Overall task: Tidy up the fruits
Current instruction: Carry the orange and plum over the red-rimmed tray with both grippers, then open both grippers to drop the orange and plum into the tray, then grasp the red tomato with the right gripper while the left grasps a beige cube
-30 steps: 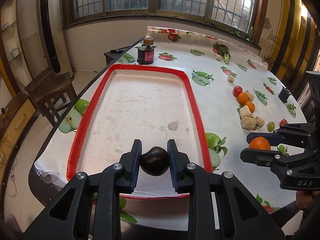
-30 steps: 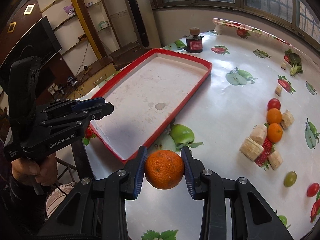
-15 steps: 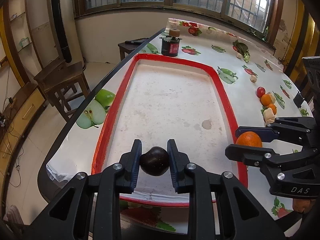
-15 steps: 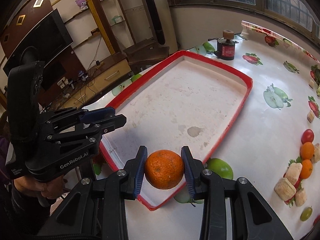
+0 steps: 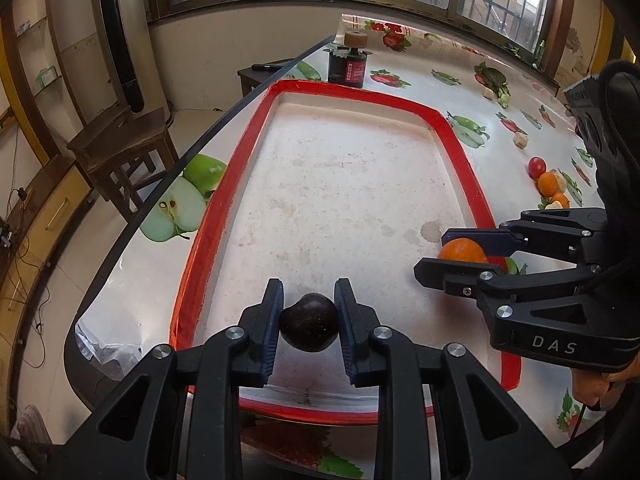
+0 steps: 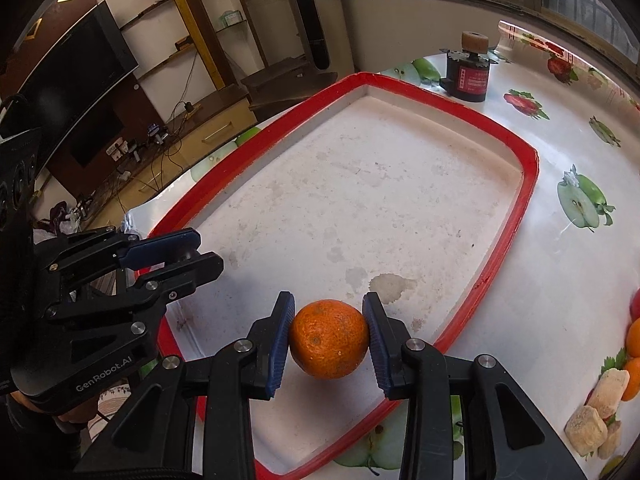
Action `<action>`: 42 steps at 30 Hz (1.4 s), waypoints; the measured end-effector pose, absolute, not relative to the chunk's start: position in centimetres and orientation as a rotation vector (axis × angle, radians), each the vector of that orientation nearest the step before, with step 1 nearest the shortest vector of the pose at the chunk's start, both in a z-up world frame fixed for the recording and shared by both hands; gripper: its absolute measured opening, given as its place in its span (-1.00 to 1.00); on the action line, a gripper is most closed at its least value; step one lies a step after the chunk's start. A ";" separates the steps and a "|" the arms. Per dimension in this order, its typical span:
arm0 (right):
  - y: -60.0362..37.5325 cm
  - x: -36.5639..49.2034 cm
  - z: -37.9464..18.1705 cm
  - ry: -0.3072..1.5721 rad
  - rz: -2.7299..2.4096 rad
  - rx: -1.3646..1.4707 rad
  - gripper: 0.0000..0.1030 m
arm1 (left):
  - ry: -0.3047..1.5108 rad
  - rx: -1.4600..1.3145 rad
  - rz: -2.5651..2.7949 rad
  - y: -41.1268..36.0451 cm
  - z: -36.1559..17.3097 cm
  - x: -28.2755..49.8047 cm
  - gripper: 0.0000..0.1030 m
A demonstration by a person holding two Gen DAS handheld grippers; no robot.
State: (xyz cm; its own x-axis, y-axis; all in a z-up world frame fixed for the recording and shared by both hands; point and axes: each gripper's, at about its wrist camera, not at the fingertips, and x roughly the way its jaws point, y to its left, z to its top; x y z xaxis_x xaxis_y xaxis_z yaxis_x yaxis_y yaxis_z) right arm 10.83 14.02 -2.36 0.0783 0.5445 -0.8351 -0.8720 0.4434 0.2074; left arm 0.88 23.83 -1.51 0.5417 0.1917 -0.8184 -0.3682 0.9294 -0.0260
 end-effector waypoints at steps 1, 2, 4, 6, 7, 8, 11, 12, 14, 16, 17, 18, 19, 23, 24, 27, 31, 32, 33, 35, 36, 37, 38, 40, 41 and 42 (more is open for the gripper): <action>14.1 10.9 -2.5 1.027 1.100 -0.395 -0.26 | 0.950 -0.201 0.337 23.8 -1.7 1.0 -0.54; 14.1 11.0 -2.6 1.028 1.098 -0.393 -0.25 | 0.959 -0.201 0.338 23.7 -2.0 1.0 -0.54; 14.0 11.2 -2.7 1.025 1.096 -0.385 -0.26 | 0.977 -0.206 0.340 23.7 -2.4 1.1 -0.53; 13.9 11.4 -2.8 1.032 1.094 -0.380 -0.24 | 0.994 -0.207 0.345 23.7 -2.7 1.1 -0.49; 13.9 11.6 -2.9 1.036 1.093 -0.377 -0.23 | 0.998 -0.202 0.345 23.7 -2.7 1.1 -0.48; 13.7 11.7 -2.8 1.038 1.095 -0.372 -0.21 | 0.999 -0.196 0.348 23.6 -2.7 1.1 -0.36; 13.3 11.7 -2.3 1.030 1.098 -0.358 -0.17 | 0.991 -0.178 0.372 23.4 -2.3 0.9 0.34; 13.1 11.7 -2.1 1.026 1.100 -0.353 -0.08 | 0.983 -0.172 0.377 23.3 -2.1 0.8 0.36; 12.7 11.7 -1.6 1.014 1.103 -0.337 0.02 | 0.984 -0.167 0.378 23.2 -1.9 0.8 0.36; 12.3 11.7 -1.1 1.002 1.103 -0.331 0.02 | 0.992 -0.166 0.383 23.2 -1.9 0.9 0.36; 12.2 11.6 -0.8 0.999 1.102 -0.327 0.02 | 0.996 -0.165 0.385 23.1 -2.0 0.9 0.36; 11.9 11.6 -0.7 0.996 1.101 -0.323 0.02 | 1.000 -0.167 0.387 23.1 -2.1 0.9 0.36; 11.6 11.6 -0.5 0.993 1.098 -0.319 0.02 | 1.006 -0.170 0.387 23.1 -2.2 0.9 0.36; 10.1 11.8 0.4 0.984 1.084 -0.290 0.02 | 1.009 -0.170 0.387 22.7 -2.0 0.7 0.36; 9.7 11.9 0.7 0.981 1.080 -0.281 0.02 | 1.006 -0.168 0.385 22.6 -1.8 0.6 0.36; 8.2 12.1 1.6 0.966 1.068 -0.257 0.03 | 0.989 -0.159 0.381 22.0 -1.1 0.5 0.36; 5.8 12.1 2.4 0.946 1.043 -0.238 0.13 | 0.968 -0.154 0.368 21.0 0.0 0.5 0.36; 5.1 12.1 2.5 0.943 1.035 -0.236 0.13 | 0.964 -0.154 0.363 20.7 0.3 0.6 0.36; 4.4 12.2 2.6 0.942 1.026 -0.232 0.13 | 0.961 -0.155 0.356 20.3 0.5 0.7 0.36; 2.7 12.3 2.8 0.939 1.009 -0.224 0.14 | 0.953 -0.161 0.335 19.6 0.8 0.9 0.36; 1.9 12.4 2.8 0.940 0.995 -0.220 0.15 | 0.951 -0.164 0.320 19.2 0.9 1.1 0.36; 0.9 12.5 2.7 0.942 0.980 -0.214 0.15 | 0.952 -0.169 0.306 18.7 1.0 1.3 0.35; 0.0 12.7 2.6 0.945 0.965 -0.206 0.16 | 0.952 -0.171 0.291 18.2 1.0 1.6 0.35; -2.0 13.0 2.5 0.952 0.930 -0.187 0.16 | 0.952 -0.161 0.257 16.9 1.1 2.1 0.35; -3.0 13.1 2.4 0.954 0.911 -0.177 0.16 | 0.952 -0.153 0.247 16.2 1.1 2.3 0.35; -4.0 13.3 2.3 0.957 0.893 -0.166 0.16 | 0.952 -0.145 0.234 15.6 1.2 2.4 0.35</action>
State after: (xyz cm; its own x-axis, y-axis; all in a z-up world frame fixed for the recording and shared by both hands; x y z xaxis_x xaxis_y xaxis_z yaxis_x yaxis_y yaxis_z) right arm 13.33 -3.95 2.30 0.2601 0.5873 -0.7664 -0.7241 0.6438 0.2475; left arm 2.43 15.57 1.19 0.5579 0.1338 -0.8190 -0.2611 0.9651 -0.0203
